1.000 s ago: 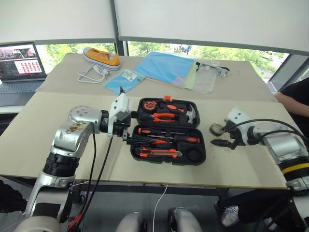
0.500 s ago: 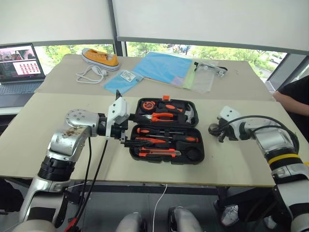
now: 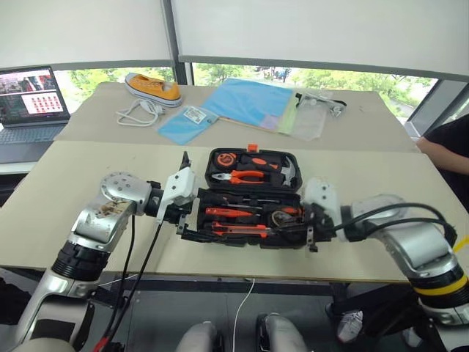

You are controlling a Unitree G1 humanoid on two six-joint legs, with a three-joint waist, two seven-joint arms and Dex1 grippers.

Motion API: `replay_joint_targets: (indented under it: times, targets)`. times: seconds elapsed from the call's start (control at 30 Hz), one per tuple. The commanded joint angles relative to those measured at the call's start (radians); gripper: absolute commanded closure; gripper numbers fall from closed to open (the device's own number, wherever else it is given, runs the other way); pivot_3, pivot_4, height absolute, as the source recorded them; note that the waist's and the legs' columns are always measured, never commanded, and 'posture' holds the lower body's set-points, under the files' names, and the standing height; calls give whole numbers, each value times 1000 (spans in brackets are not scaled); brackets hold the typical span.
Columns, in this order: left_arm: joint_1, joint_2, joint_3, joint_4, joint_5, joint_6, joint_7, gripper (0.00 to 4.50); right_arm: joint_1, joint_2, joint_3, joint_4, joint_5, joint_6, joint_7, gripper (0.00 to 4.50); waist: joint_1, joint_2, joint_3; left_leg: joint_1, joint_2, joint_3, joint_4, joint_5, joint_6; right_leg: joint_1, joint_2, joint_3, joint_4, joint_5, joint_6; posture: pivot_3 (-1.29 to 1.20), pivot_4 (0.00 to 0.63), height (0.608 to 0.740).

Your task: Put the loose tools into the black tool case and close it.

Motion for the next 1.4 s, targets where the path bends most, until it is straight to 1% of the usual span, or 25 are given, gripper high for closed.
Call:
replay_joint_targets:
  times: [0.03,0.23,0.37,0.43,0.47,0.5,0.53,0.7,0.8,0.9,1.03,1.07,1.1,1.23,1.27,1.33,1.4]
  targets:
    - [-27,-4,1,3,3,-25,-3,0,41,-80,15,-30,-49,-30,9,4436,5,0,0,-1,0,0,0,1,3,0,0,0,0,0,0,0,150,718]
    - [-36,-11,-6,36,16,-52,-4,0,84,-137,24,-65,-53,-43,25,4436,0,0,0,0,0,0,-1,1,3,0,0,0,-1,0,1,0,150,718]
    - [-44,-19,-9,57,23,-71,-10,0,80,-133,29,-56,-64,-44,16,4436,5,0,0,0,0,-1,-1,1,3,0,0,-1,-1,0,1,0,150,718]
    - [-46,-22,-10,62,25,-77,-11,0,76,-119,16,-61,-38,-19,19,3707,6,0,0,-1,0,-1,-1,1,3,0,0,-1,-1,0,1,0,150,718]
    - [-47,-23,-11,66,26,-78,-12,0,72,-116,8,-69,-20,-7,27,3588,6,0,0,-1,0,-1,-1,1,3,0,0,-1,-1,0,1,0,150,718]
    - [-48,-23,-11,66,26,-79,-12,0,70,-114,-5,-82,1,4,35,3273,7,0,0,-1,0,-1,-1,1,3,0,0,-1,-1,0,1,0,150,718]
    - [-49,-24,-11,68,27,-80,-12,0,66,-110,-18,-92,19,15,39,2863,7,0,0,-1,0,-1,-1,1,3,0,0,-1,-1,0,1,0,150,718]
    - [-53,-21,-4,77,35,-71,5,0,24,-93,-123,-124,133,105,31,1303,1,0,0,-1,0,-1,-2,1,3,0,1,-2,-2,0,1,0,150,718]
    - [-55,-20,16,95,41,-59,35,0,12,-95,-199,-104,190,144,15,1303,1,-1,0,-1,0,-1,-1,1,3,0,0,-2,-1,0,1,0,150,718]
    - [-56,-15,48,139,38,-50,73,0,7,-89,-252,-45,201,152,-16,1303,1,-1,0,-1,0,-1,-1,1,3,0,0,-2,-1,0,1,0,150,718]
    - [-55,7,98,291,85,-102,157,1011,6,-84,-293,111,140,78,-71,2292,-1,-1,0,0,0,-1,-1,1,3,0,0,-1,-1,0,1,0,150,718]
    - [-57,19,98,342,111,-129,173,1557,8,-89,-278,160,98,26,-87,2752,-1,-1,0,0,0,-1,-1,1,3,0,0,-1,-1,0,1,0,150,718]
    - [-59,27,97,387,134,-154,185,1817,9,-90,-264,202,66,-14,-99,3049,-2,-1,0,-1,0,-1,-2,1,3,-1,0,-2,0,0,0,0,150,718]
    - [-79,22,69,512,204,-253,202,3363,8,-79,-200,312,-22,-147,-99,4403,-3,-1,0,0,0,0,-4,1,3,-1,0,-2,-1,0,0,0,150,718]
    - [-86,9,60,531,215,-270,201,3748,4,-75,-174,340,-53,-191,-96,4500,-3,-1,0,-1,0,0,-4,1,3,-2,0,-2,-1,0,0,0,150,718]
    - [-103,-21,46,558,230,-289,200,4405,-13,-64,-125,391,-112,-267,-95,4500,-1,-1,0,-1,-1,0,-5,1,3,-2,0,-2,-1,0,0,0,150,718]
    - [-117,-48,33,573,245,-298,205,4405,-33,-52,-84,433,-164,-336,-94,4500,0,-1,0,-1,-2,0,-4,1,3,-2,-1,-2,-1,0,1,0,150,718]
